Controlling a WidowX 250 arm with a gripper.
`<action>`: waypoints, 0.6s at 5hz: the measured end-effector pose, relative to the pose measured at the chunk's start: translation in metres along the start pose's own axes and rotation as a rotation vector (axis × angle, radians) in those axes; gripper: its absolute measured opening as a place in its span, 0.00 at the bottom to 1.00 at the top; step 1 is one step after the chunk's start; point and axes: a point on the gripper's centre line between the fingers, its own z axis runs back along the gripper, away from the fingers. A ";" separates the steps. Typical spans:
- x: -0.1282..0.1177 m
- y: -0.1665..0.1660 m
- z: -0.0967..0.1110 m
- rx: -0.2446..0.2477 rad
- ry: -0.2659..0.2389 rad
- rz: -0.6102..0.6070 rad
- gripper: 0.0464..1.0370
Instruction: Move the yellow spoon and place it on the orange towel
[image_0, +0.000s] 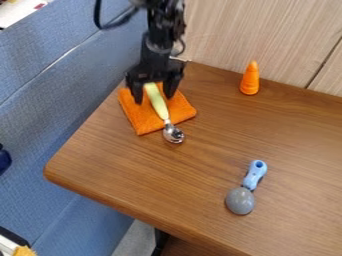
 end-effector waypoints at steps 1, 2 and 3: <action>0.000 -0.005 0.028 -0.047 -0.070 -0.022 0.96; 0.001 0.001 0.045 -0.077 -0.114 -0.035 0.96; 0.002 0.001 0.048 -0.081 -0.119 -0.034 0.96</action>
